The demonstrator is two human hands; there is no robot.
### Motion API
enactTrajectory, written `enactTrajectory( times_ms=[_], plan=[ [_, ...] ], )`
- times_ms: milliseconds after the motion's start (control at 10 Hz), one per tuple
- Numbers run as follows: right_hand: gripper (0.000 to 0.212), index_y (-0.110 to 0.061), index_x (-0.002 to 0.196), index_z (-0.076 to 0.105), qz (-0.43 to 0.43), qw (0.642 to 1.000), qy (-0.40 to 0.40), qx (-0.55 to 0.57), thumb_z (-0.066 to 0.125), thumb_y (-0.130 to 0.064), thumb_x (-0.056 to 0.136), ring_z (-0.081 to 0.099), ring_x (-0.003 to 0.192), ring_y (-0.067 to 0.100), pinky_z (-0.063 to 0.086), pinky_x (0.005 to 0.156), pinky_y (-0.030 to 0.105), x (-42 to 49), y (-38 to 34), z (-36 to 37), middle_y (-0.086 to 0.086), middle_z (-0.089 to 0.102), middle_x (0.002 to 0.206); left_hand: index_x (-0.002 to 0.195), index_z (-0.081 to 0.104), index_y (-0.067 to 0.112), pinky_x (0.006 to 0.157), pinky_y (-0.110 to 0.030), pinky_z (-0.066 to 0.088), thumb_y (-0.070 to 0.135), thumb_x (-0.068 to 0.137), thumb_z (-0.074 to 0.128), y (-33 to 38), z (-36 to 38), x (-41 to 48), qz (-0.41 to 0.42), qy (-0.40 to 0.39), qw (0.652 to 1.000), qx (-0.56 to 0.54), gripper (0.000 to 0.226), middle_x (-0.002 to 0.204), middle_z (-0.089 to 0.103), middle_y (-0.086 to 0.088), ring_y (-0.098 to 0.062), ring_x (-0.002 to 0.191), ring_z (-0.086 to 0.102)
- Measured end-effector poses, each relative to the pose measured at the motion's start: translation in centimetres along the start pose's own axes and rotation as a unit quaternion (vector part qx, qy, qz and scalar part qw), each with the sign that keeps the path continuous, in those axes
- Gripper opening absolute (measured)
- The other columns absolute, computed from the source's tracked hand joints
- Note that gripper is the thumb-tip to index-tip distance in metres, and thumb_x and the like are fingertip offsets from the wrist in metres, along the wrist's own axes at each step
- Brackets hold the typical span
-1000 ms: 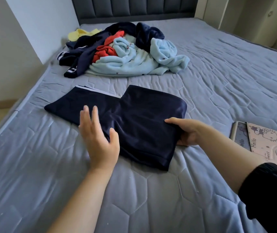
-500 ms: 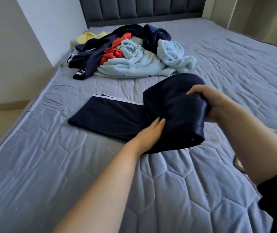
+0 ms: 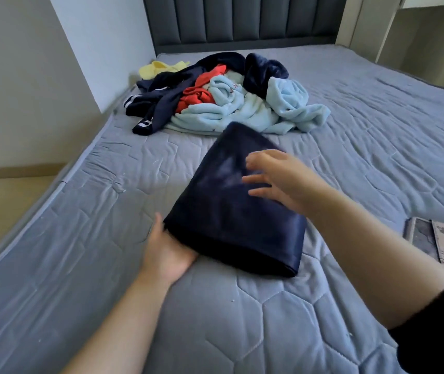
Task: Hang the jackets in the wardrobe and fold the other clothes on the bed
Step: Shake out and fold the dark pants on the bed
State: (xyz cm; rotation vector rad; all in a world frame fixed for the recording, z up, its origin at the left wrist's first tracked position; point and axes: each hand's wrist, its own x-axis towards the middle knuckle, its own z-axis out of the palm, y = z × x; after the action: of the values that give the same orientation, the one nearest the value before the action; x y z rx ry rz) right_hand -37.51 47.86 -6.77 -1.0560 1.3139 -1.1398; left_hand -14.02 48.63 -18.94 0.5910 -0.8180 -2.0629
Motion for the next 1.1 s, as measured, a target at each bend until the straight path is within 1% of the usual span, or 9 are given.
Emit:
enactTrajectory(
  times_ms=[100,200,300,400,500,700,800,1000,1100],
  plan=[
    [0.011,-0.021,0.100,0.059,-0.028,0.992,0.065,-0.107,0.057,-0.024,0.089,0.063,0.091,0.014,0.054,0.076,0.034,0.8,1.8,-0.5,-0.004,0.062,0.095,0.147,0.020,-0.007,0.107,-0.028,0.035,0.071,0.086,0.021,0.5,-0.4,-0.7,0.037,0.163,0.983,-0.075,0.099,0.140,0.027,-0.045,-0.007,0.126,0.051],
    [0.012,-0.020,0.095,0.063,-0.046,0.948,0.207,-0.239,0.057,-0.025,0.085,0.059,0.086,0.017,0.047,0.070,0.029,1.3,4.0,-2.7,-0.004,0.062,0.089,0.139,0.049,0.021,0.103,-0.041,0.038,0.067,0.084,0.041,0.5,0.3,1.5,0.033,0.174,0.982,-0.056,0.072,0.137,0.056,-0.007,-0.026,0.125,0.054],
    [0.040,-0.009,0.113,0.055,0.063,0.943,0.250,-0.208,0.063,-0.034,0.083,0.058,0.083,0.023,0.042,0.067,0.028,1.3,6.4,-4.2,0.006,0.057,0.098,0.132,0.054,0.022,0.101,-0.040,0.043,0.054,0.089,0.052,-0.1,0.8,2.3,0.074,0.226,0.971,-0.026,0.054,0.127,0.063,-0.003,-0.023,0.118,0.059],
    [0.037,-0.010,0.102,0.057,0.216,0.969,0.115,0.037,0.067,-0.041,0.084,0.064,0.075,0.021,0.048,0.058,0.029,1.0,7.7,-3.3,0.006,0.065,0.090,0.126,0.052,0.025,0.086,-0.022,0.045,0.041,0.080,0.068,-0.5,0.5,2.5,0.180,0.443,0.842,0.251,0.051,0.115,0.062,0.013,-0.008,0.106,0.058],
    [0.035,-0.016,0.106,0.061,0.228,0.967,0.047,0.107,0.071,-0.039,0.081,0.071,0.083,0.019,0.054,0.063,0.029,1.2,8.7,-2.3,0.003,0.074,0.095,0.122,0.051,0.025,0.081,-0.023,0.043,0.039,0.074,0.072,-0.2,0.0,2.2,0.168,0.475,0.780,0.371,0.054,0.111,0.060,0.013,-0.010,0.103,0.057],
    [0.026,-0.013,0.105,0.064,0.226,0.957,0.040,0.179,0.070,-0.023,0.081,0.073,0.073,0.021,0.056,0.054,0.028,1.2,8.8,-2.1,0.005,0.075,0.089,0.109,0.065,0.020,0.072,-0.033,0.054,0.033,0.084,0.067,3.1,0.6,3.5,-0.056,0.312,0.938,0.139,0.028,0.105,0.072,-0.001,-0.020,0.096,0.066],
    [0.031,-0.009,0.108,0.062,0.203,0.963,0.093,0.151,0.071,-0.016,0.079,0.071,0.079,0.024,0.055,0.060,0.030,1.9,8.5,-2.0,0.010,0.073,0.098,0.108,0.064,0.014,0.058,-0.029,0.055,0.012,0.085,0.062,2.7,0.6,3.6,-0.054,0.320,0.944,0.059,0.023,0.094,0.071,-0.006,-0.022,0.084,0.066],
    [0.055,-0.007,0.129,0.043,0.072,0.971,0.179,-0.143,0.069,-0.011,0.081,0.061,0.092,0.024,0.053,0.075,0.037,2.3,8.6,-2.9,0.006,0.059,0.107,0.121,0.056,0.003,0.068,-0.038,0.054,-0.013,0.076,0.058,2.7,-0.9,1.8,-0.004,0.375,0.915,0.147,0.048,0.113,0.064,-0.020,-0.033,0.095,0.063],
    [0.028,-0.004,0.111,0.056,0.165,0.980,0.110,-0.004,0.065,-0.010,0.085,0.062,0.055,0.017,0.048,0.048,0.025,1.5,8.4,-3.8,0.006,0.065,0.071,0.138,0.039,0.017,0.089,-0.040,0.048,-0.001,0.074,0.069,3.0,-0.9,1.3,0.062,0.405,0.788,0.461,0.073,0.128,0.053,-0.010,-0.028,0.111,0.055]
  ],
)
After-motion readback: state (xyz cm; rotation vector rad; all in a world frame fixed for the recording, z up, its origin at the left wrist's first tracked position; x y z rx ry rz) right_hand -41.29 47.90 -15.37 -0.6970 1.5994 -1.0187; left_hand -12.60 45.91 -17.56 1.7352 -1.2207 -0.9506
